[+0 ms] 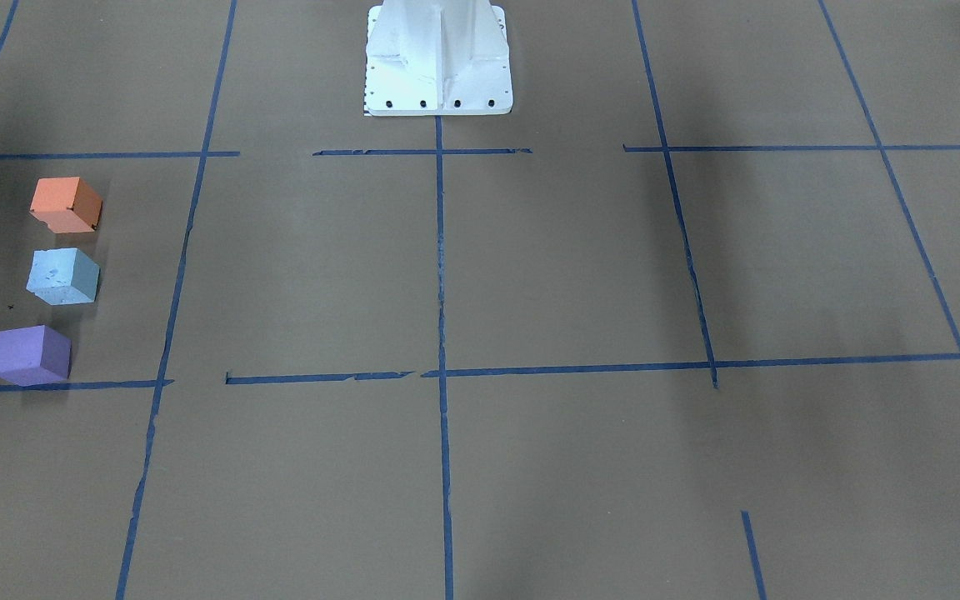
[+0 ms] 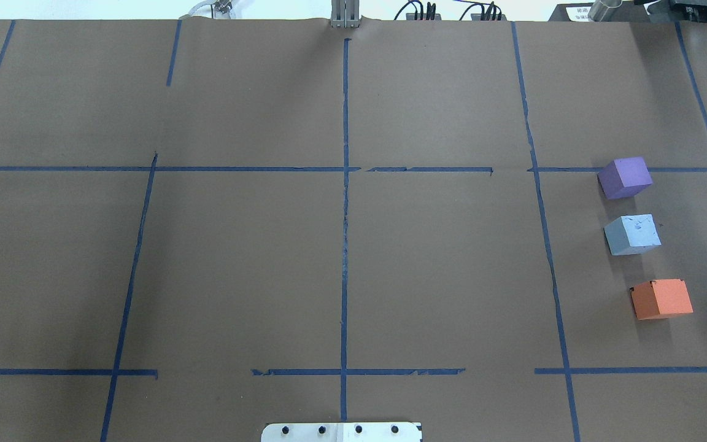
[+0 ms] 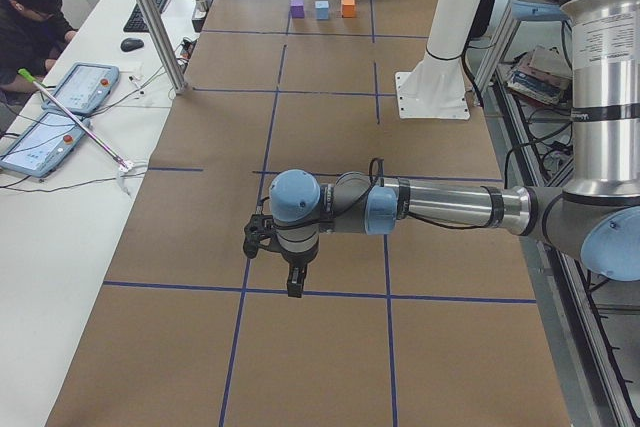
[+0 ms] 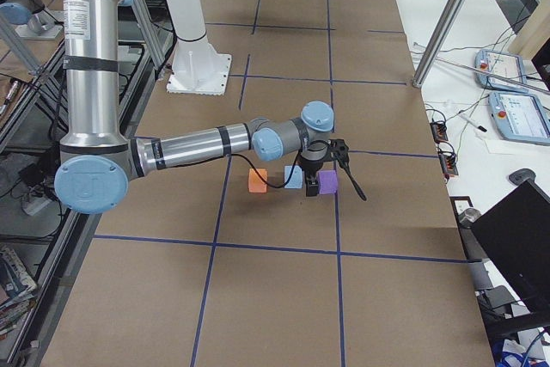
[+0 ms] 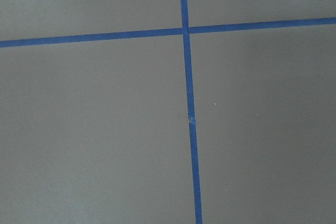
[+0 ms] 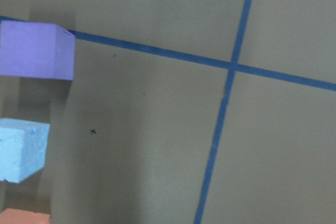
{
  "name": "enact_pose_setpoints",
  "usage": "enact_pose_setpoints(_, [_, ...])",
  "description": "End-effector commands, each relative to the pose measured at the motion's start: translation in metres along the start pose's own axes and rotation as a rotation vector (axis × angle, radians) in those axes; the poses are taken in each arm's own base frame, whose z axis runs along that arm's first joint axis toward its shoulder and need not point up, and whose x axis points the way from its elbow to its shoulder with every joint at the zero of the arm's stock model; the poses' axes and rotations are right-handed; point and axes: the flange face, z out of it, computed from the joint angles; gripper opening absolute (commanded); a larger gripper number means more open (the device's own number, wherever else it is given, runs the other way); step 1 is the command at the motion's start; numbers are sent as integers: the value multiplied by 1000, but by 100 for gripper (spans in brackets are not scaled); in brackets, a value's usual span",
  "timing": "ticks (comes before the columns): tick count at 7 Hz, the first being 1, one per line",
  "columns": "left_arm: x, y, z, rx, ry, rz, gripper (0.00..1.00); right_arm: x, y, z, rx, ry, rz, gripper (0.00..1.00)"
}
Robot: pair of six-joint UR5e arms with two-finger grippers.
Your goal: Place blue block between orange and purple blocks
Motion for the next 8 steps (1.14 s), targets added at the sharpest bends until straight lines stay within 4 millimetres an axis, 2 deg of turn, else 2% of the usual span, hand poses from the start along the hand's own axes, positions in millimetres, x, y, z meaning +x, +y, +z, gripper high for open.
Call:
enact_pose_setpoints(1, [-6, 4, 7, -8, -1, -5, 100, 43, 51, 4, -65, -14, 67, 100])
enact_pose_setpoints(2, [-11, 12, 12, -19, 3, -14, 100, 44, 53, 6, -68, -16, 69, 100])
enact_pose_setpoints(3, [-9, 15, 9, -16, -5, -15, 100, 44, 53, 7, -69, -16, 68, 100])
enact_pose_setpoints(7, [-10, 15, 16, -38, -3, -25, 100, 45, 53, 9, -49, -15, 49, 100])
enact_pose_setpoints(8, [-11, 21, 16, -40, -3, -27, 100, 45, 52, 9, -48, -14, 48, 100])
